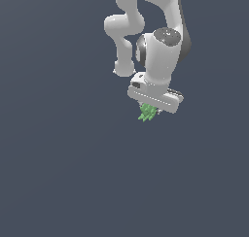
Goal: Pick up the object and move it to a goal position.
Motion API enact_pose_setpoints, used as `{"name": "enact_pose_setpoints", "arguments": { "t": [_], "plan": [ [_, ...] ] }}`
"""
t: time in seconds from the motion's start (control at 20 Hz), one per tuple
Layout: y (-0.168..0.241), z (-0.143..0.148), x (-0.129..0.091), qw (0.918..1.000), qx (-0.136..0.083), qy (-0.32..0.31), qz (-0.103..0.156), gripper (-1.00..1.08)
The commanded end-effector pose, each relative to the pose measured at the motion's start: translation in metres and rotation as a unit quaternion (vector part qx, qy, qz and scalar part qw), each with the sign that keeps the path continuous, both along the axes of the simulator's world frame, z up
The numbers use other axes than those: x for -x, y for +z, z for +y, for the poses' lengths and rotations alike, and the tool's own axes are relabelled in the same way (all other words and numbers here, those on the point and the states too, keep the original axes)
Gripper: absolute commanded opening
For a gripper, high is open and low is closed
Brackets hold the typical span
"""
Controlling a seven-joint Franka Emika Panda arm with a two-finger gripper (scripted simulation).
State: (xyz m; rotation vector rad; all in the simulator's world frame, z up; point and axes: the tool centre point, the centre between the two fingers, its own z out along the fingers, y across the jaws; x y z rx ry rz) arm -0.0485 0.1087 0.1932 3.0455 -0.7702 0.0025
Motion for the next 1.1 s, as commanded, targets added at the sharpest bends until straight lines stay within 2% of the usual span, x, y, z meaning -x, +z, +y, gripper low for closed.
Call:
{"name": "enact_pose_setpoints", "arguments": {
  "t": [0.0, 0.65, 1.05],
  "plan": [
    [0.026, 0.004, -0.004, 1.0, 0.0, 0.0, 0.0, -1.0],
    [0.155, 0.027, -0.029, 1.0, 0.0, 0.0, 0.0, -1.0],
    [0.218, 0.038, -0.042, 1.0, 0.0, 0.0, 0.0, -1.0]
  ]
}}
